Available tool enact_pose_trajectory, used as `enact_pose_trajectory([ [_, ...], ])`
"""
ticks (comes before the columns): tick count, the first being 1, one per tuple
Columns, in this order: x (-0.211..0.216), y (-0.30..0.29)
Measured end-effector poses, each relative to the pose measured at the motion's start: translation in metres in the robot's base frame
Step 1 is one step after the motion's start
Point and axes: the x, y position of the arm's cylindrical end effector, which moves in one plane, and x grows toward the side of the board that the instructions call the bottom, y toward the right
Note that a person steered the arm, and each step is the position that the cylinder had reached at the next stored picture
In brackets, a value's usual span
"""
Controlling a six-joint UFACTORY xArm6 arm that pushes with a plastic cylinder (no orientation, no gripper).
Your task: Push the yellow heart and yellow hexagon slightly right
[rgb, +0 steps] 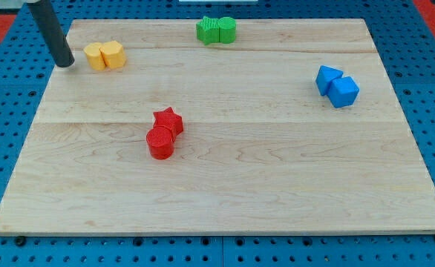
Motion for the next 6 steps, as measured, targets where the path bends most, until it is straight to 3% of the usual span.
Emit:
enact_pose_trajectory([
  [2,-0.004,0.069],
  [3,-0.013,0.058],
  [4,-0.016,0.004],
  [6,-0.066,0.053],
])
